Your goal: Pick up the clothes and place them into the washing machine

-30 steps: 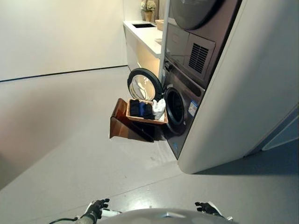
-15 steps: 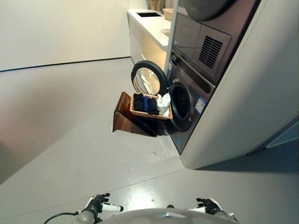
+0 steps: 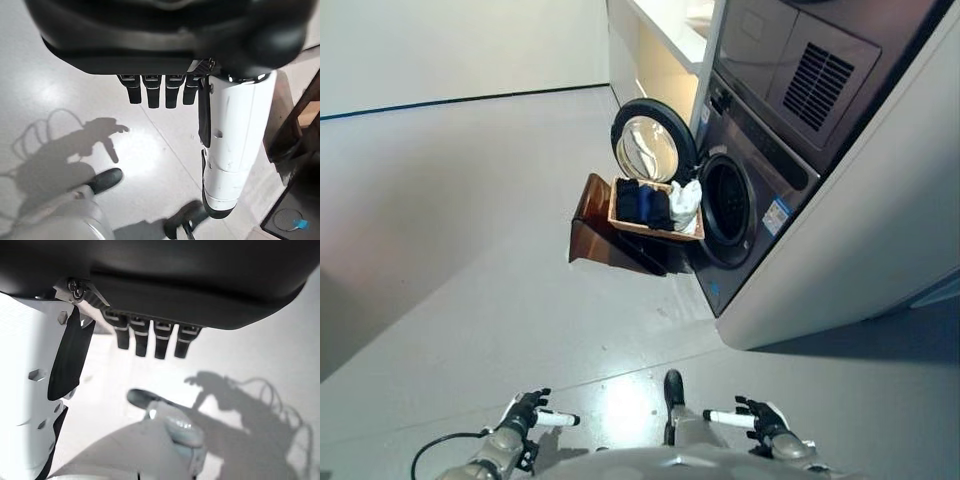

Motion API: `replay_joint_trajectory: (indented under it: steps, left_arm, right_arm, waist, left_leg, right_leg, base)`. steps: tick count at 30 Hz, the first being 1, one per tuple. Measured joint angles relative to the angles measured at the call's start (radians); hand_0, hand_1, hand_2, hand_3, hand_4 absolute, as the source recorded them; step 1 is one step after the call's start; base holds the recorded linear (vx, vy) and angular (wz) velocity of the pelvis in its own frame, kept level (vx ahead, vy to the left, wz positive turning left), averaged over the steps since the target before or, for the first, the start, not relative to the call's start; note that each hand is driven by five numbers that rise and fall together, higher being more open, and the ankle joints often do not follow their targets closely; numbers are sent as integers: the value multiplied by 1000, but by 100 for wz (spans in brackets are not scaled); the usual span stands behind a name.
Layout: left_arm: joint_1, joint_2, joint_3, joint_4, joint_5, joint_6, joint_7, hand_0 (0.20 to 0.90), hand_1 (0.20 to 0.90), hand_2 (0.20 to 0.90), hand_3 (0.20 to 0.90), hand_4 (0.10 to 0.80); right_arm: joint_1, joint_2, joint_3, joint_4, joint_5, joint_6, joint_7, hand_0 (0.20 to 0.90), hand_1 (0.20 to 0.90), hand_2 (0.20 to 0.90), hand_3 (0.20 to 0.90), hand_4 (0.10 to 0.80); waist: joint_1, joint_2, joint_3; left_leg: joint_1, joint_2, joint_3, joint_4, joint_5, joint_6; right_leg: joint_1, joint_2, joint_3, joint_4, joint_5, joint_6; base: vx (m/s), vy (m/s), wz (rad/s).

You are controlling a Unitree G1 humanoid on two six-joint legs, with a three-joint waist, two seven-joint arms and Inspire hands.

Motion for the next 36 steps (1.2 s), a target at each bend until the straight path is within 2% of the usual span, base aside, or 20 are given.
replay_joint_trajectory:
  steps: [1, 2, 3, 6, 8, 10, 11, 13, 15, 16, 19, 21, 22, 24, 25, 26, 28, 30, 33, 36]
  left_arm:
    - [5, -13, -2, 8, 0, 0, -1, 900, 900, 900, 900, 800]
    - [9, -31, -7, 16, 1, -1, -8, 900, 900, 900, 900, 800]
    - [8, -44, -15, 13, 1, -6, -11, 900, 900, 900, 900, 800]
    - [9, -51, -50, -2, 1, -20, -14, 900, 900, 900, 900, 800]
    - [7, -54, -66, -4, 1, -20, -16, 900, 900, 900, 900, 800]
    - [-17, -53, -64, -6, -2, -21, -11, 900, 900, 900, 900, 800]
    - [-28, -49, -64, -6, -8, -21, -7, 900, 900, 900, 900, 800]
    - [-54, -46, -65, -16, -14, -24, -7, 900, 900, 900, 900, 800]
    - [-99, -46, -69, -25, -14, -42, -2, 900, 900, 900, 900, 800]
    - [-112, -48, -74, -32, -14, -44, 1, 900, 900, 900, 900, 800]
    - [-92, -56, -72, -27, -14, -39, 7, 900, 900, 900, 900, 800]
    - [-71, -58, -62, -23, -22, -38, 8, 900, 900, 900, 900, 800]
    - [-70, -57, -46, -24, -27, -38, 7, 900, 900, 900, 900, 800]
    - [-55, -50, -24, -22, -33, -39, 16, 900, 900, 900, 900, 800]
    - [-38, -50, -26, -24, -33, -38, 20, 900, 900, 900, 900, 800]
    - [-35, -45, -26, -18, -33, -37, 23, 900, 900, 900, 900, 800]
    - [-18, -15, -39, -9, -31, -35, 23, 900, 900, 900, 900, 800]
    - [-28, 11, -42, -8, -30, -36, 20, 900, 900, 900, 900, 800]
    - [-37, 42, -45, -13, -20, -35, 9, 900, 900, 900, 900, 800]
    - [-34, 64, -42, -29, -18, -37, 9, 900, 900, 900, 900, 800]
  right_arm:
    - [9, 0, -2, 0, 0, -1, -1, 900, 900, 900, 900, 800]
    - [14, -2, 0, 5, -5, -1, -2, 900, 900, 900, 900, 800]
    - [14, -10, 13, 7, -10, 3, 0, 900, 900, 900, 900, 800]
    - [10, -28, 44, 16, -41, 7, -1, 900, 900, 900, 900, 800]
    - [11, -47, 80, 7, -43, 3, -4, 900, 900, 900, 900, 800]
    - [12, -56, 99, 6, -42, 11, -6, 900, 900, 900, 900, 800]
    - [2, -57, 126, 8, -42, 27, -8, 900, 900, 900, 900, 800]
    - [0, -55, 144, 20, -40, 29, -15, 900, 900, 900, 900, 800]
    - [-4, -52, 150, 16, -27, 32, -27, 900, 900, 900, 900, 800]
    - [-15, -57, 153, 14, -23, 29, -29, 900, 900, 900, 900, 800]
    - [-34, -76, 164, 1, -4, 25, -32, 900, 900, 900, 900, 800]
    - [-40, -82, 163, 2, 1, 27, -45, 900, 900, 900, 900, 800]
    - [-41, -83, 162, 2, 6, 26, -45, 900, 900, 900, 900, 800]
    - [-51, -84, 162, 3, 6, 22, -43, 900, 900, 900, 900, 800]
    - [-43, -93, 182, 7, 7, 17, -44, 900, 900, 900, 900, 800]
    - [-47, -92, 186, 1, 9, 15, -45, 900, 900, 900, 900, 800]
    - [-13, -63, 182, -10, 24, 3, -40, 900, 900, 900, 900, 800]
    - [8, -35, 180, 0, 38, 7, -36, 900, 900, 900, 900, 800]
    - [-2, -30, 135, -2, 39, 5, -21, 900, 900, 900, 900, 800]
    - [-13, -33, 119, -9, 38, 5, -21, 900, 900, 900, 900, 800]
  waist:
    - [-11, 22, -14]
    - [-22, 48, -27]
    - [-16, 50, -34]
    - [15, 28, -50]
    - [23, 25, -54]
    - [33, 5, -43]
    - [41, -20, -25]
    - [52, -48, -5]
    - [74, -79, 41]
    - [77, -77, 64]
    - [115, -18, 89]
    - [129, 30, 89]
    - [145, 41, 89]
    - [207, 51, 68]
    - [209, 73, 51]
    - [203, 67, 46]
    - [173, 18, 23]
    - [164, -31, 1]
    - [169, -32, 22]
    - [175, -12, 34]
  left_leg:
    - [15, 37, -16, -21, -2, -17]
    - [34, 77, -8, 23, -25, -83]
    - [15, 89, -4, 106, -46, -114]
    - [-112, 62, 22, 443, -61, -177]
    - [-214, 52, 8, 672, -3, -240]
    - [-266, 38, 36, 791, 132, -262]
    - [-273, 38, 59, 814, 162, -240]
    - [-299, 38, 105, 848, 119, -211]
    - [-340, 56, 214, 711, 78, -157]
    - [-362, 64, 254, 577, 82, -152]
    - [-369, 110, 298, 196, 137, -167]
    - [-361, 109, 292, -30, 205, -176]
    - [-367, 107, 283, -28, 220, -175]
    - [-332, 89, 215, -18, 222, -165]
    - [-309, 91, 216, -4, 218, -139]
    - [-306, 83, 217, 6, 269, -81]
    - [-254, 33, 243, 9, 284, -22]
    - [-227, -9, 238, 3, 256, 6]
    - [-151, -17, 279, -8, 233, 42]
    - [-92, -29, 288, -25, 183, 82]
  right_leg:
    - [13, 32, 8, 11, 5, -6]
    - [42, 73, 7, 25, 12, -49]
    - [61, 84, 6, 49, 1, -95]
    - [101, 91, -13, 54, -42, -128]
    - [126, 111, -33, 59, -56, -172]
    - [143, 113, -28, 77, -74, -194]
    - [163, 104, -21, 77, -87, -206]
    - [188, 95, 16, 70, -109, -215]
    - [222, 78, 53, 55, -128, -239]
    - [239, 75, 60, 41, -123, -231]
    - [293, 110, 79, -24, -115, -221]
    - [337, 138, 107, -52, -137, -202]
    - [348, 141, 136, -49, -150, -201]
    - [372, 127, 219, -48, -178, -174]
    - [384, 139, 233, -48, -185, -130]
    - [399, 119, 235, -40, -202, -121]
    - [357, 77, 220, 156, -308, -62]
    - [305, 49, 226, 283, -344, -32]
    - [161, 47, 188, 657, -311, 66]
    - [78, -16, 62, 724, -315, 48]
  base:
    - [415, -257, 100]
    - [385, -209, 86]
    - [503, -264, 75]
    - [382, -210, 18]
    - [349, -190, -25]
    - [374, -159, -40]
    - [399, -108, -39]
    - [374, -46, -21]
    - [387, 29, -1]
    - [500, 110, -17]
    - [631, 183, -46]
    - [562, 211, -42]
    - [455, 214, -91]
    - [356, 196, -143]
    - [264, 171, -103]
    - [370, 244, -72]
    - [253, 172, -22]
    - [260, 208, -5]
    - [261, 220, -24]
    - [416, 159, -31]
